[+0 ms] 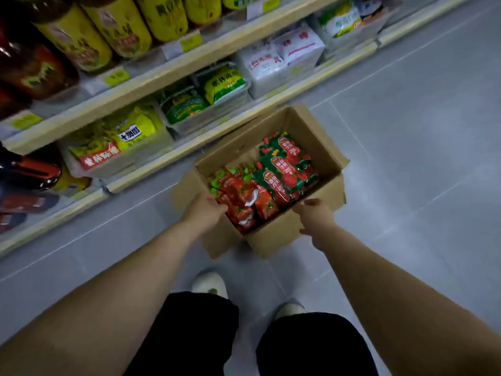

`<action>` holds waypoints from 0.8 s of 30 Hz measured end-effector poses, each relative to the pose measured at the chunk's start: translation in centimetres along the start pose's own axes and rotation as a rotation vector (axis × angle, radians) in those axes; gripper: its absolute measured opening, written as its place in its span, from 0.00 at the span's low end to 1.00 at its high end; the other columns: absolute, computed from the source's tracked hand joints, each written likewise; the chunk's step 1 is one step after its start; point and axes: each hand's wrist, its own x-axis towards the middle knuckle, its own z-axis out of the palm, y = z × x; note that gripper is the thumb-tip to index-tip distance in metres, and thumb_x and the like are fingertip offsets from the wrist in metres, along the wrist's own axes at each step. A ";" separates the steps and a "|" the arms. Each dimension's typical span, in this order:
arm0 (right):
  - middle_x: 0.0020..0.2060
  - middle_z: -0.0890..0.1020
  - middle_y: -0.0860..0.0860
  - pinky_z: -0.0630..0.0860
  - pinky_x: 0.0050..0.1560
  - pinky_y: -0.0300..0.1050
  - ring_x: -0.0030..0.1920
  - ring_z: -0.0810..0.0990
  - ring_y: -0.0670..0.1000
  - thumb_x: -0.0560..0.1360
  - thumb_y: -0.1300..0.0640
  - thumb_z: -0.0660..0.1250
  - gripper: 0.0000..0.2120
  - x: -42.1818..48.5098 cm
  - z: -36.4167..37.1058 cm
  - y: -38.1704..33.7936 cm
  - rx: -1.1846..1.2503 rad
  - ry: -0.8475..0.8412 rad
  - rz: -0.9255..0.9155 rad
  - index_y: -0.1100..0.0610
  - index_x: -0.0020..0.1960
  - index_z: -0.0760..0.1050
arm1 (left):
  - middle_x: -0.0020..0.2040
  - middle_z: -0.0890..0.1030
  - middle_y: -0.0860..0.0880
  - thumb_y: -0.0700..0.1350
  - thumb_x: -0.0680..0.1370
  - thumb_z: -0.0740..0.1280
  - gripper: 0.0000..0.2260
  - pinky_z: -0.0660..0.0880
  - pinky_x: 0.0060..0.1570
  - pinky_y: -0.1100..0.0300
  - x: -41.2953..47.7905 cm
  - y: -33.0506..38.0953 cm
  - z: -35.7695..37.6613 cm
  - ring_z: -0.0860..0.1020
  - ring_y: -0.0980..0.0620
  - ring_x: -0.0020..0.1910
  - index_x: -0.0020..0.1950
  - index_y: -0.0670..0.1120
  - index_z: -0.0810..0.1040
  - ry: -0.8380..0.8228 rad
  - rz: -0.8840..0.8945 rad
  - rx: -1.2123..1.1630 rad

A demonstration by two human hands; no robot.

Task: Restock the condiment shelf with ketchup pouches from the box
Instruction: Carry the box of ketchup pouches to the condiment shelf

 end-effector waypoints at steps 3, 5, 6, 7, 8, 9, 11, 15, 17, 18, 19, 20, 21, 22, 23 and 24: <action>0.53 0.70 0.53 0.75 0.52 0.66 0.57 0.70 0.59 0.71 0.53 0.71 0.20 5.2 2.4 3.5 0.173 -0.075 0.200 0.55 0.57 0.65 | 0.68 0.69 0.42 0.48 0.71 0.72 0.35 0.72 0.62 0.44 5.4 -3.4 3.5 0.72 0.41 0.64 0.72 0.44 0.58 0.079 -0.138 -0.243; 0.59 0.69 0.53 0.72 0.53 0.72 0.65 0.66 0.63 0.68 0.53 0.74 0.26 8.7 4.0 5.8 0.265 -0.112 0.241 0.55 0.60 0.63 | 0.73 0.64 0.43 0.50 0.71 0.72 0.44 0.67 0.66 0.44 8.8 -5.5 5.6 0.69 0.41 0.68 0.76 0.48 0.44 0.063 -0.238 -0.386; 0.63 0.68 0.54 0.71 0.53 0.74 0.67 0.65 0.65 0.68 0.53 0.74 0.31 10.2 4.8 6.7 0.294 -0.102 0.248 0.55 0.64 0.62 | 0.73 0.65 0.43 0.51 0.72 0.71 0.42 0.65 0.67 0.44 10.4 -6.6 6.5 0.68 0.42 0.69 0.76 0.46 0.47 0.050 -0.292 -0.404; 0.66 0.67 0.55 0.71 0.52 0.75 0.68 0.64 0.65 0.67 0.53 0.75 0.35 12.0 5.6 7.6 0.329 -0.086 0.256 0.54 0.67 0.59 | 0.72 0.67 0.43 0.52 0.72 0.70 0.38 0.64 0.68 0.45 12.1 -7.6 7.4 0.68 0.42 0.68 0.75 0.45 0.54 0.027 -0.339 -0.418; 0.67 0.66 0.56 0.71 0.52 0.76 0.67 0.65 0.66 0.67 0.55 0.75 0.37 13.2 6.1 8.0 0.360 -0.052 0.263 0.52 0.68 0.57 | 0.70 0.69 0.44 0.52 0.74 0.69 0.32 0.63 0.67 0.44 12.8 -8.0 7.9 0.69 0.42 0.68 0.73 0.45 0.60 -0.006 -0.390 -0.429; 0.67 0.65 0.56 0.71 0.51 0.76 0.67 0.65 0.67 0.67 0.56 0.75 0.38 14.4 6.8 8.6 0.391 -0.025 0.262 0.51 0.68 0.56 | 0.68 0.71 0.44 0.51 0.75 0.67 0.28 0.62 0.65 0.42 13.7 -8.5 8.5 0.69 0.42 0.67 0.72 0.45 0.63 -0.047 -0.434 -0.452; 0.67 0.64 0.58 0.72 0.50 0.76 0.65 0.66 0.68 0.67 0.58 0.73 0.40 15.9 7.6 9.3 0.413 0.020 0.243 0.47 0.69 0.53 | 0.63 0.74 0.44 0.49 0.76 0.65 0.23 0.64 0.62 0.38 15.0 -9.0 9.2 0.71 0.42 0.63 0.69 0.46 0.66 -0.086 -0.471 -0.470; 0.69 0.61 0.57 0.72 0.38 0.79 0.65 0.65 0.69 0.69 0.61 0.71 0.47 17.1 8.1 10.8 0.444 -0.053 0.242 0.36 0.71 0.43 | 0.56 0.72 0.45 0.43 0.76 0.65 0.21 0.68 0.53 0.31 16.5 -9.0 10.3 0.71 0.40 0.59 0.68 0.48 0.65 -0.081 -0.468 -0.459; 0.67 0.63 0.56 0.74 0.34 0.76 0.63 0.68 0.67 0.67 0.64 0.71 0.46 17.4 8.1 11.2 0.468 -0.104 0.215 0.35 0.69 0.46 | 0.60 0.73 0.44 0.39 0.76 0.64 0.22 0.73 0.42 0.31 16.8 -9.2 10.8 0.74 0.38 0.57 0.68 0.51 0.63 -0.076 -0.453 -0.460; 0.66 0.65 0.56 0.76 0.33 0.73 0.61 0.70 0.66 0.66 0.66 0.71 0.45 17.7 8.1 11.4 0.480 -0.124 0.187 0.35 0.68 0.49 | 0.60 0.74 0.42 0.36 0.75 0.62 0.23 0.75 0.35 0.34 17.1 -9.5 11.1 0.76 0.38 0.51 0.67 0.52 0.64 -0.063 -0.432 -0.482; 0.64 0.66 0.55 0.77 0.32 0.71 0.60 0.70 0.65 0.66 0.67 0.70 0.43 17.9 8.1 11.4 0.496 -0.144 0.151 0.36 0.66 0.53 | 0.58 0.76 0.40 0.33 0.74 0.59 0.24 0.76 0.31 0.37 17.3 -9.7 11.3 0.77 0.38 0.46 0.66 0.52 0.64 -0.041 -0.413 -0.511; 0.63 0.68 0.54 0.77 0.32 0.69 0.59 0.71 0.65 0.65 0.69 0.69 0.40 17.9 8.2 11.5 0.515 -0.160 0.123 0.36 0.64 0.55 | 0.56 0.77 0.39 0.30 0.73 0.57 0.25 0.76 0.28 0.38 17.3 -9.9 11.4 0.78 0.38 0.43 0.64 0.53 0.65 -0.015 -0.396 -0.541; 0.62 0.69 0.54 0.77 0.32 0.70 0.59 0.72 0.65 0.65 0.70 0.67 0.39 18.0 8.2 11.6 0.535 -0.168 0.106 0.37 0.63 0.57 | 0.53 0.77 0.40 0.29 0.71 0.55 0.26 0.75 0.27 0.37 17.2 -9.8 11.6 0.78 0.37 0.42 0.61 0.55 0.65 0.012 -0.381 -0.570; 0.61 0.70 0.54 0.77 0.33 0.71 0.58 0.73 0.65 0.66 0.71 0.65 0.37 17.9 8.0 11.8 0.550 -0.173 0.092 0.38 0.62 0.58 | 0.50 0.77 0.41 0.28 0.71 0.54 0.26 0.75 0.27 0.35 16.9 -9.6 11.6 0.78 0.37 0.42 0.57 0.58 0.64 0.037 -0.365 -0.602; 0.61 0.70 0.55 0.77 0.33 0.72 0.58 0.73 0.65 0.66 0.72 0.64 0.36 17.7 7.8 11.8 0.564 -0.175 0.076 0.38 0.62 0.59 | 0.48 0.76 0.43 0.29 0.71 0.53 0.27 0.74 0.26 0.35 16.4 -9.2 11.6 0.78 0.37 0.41 0.55 0.61 0.63 0.056 -0.346 -0.620; 0.61 0.71 0.55 0.76 0.34 0.72 0.58 0.74 0.65 0.66 0.72 0.62 0.36 17.4 7.5 11.7 0.572 -0.179 0.064 0.38 0.62 0.60 | 0.46 0.76 0.44 0.30 0.72 0.53 0.26 0.74 0.26 0.35 15.7 -8.7 11.6 0.78 0.38 0.41 0.53 0.62 0.63 0.065 -0.329 -0.636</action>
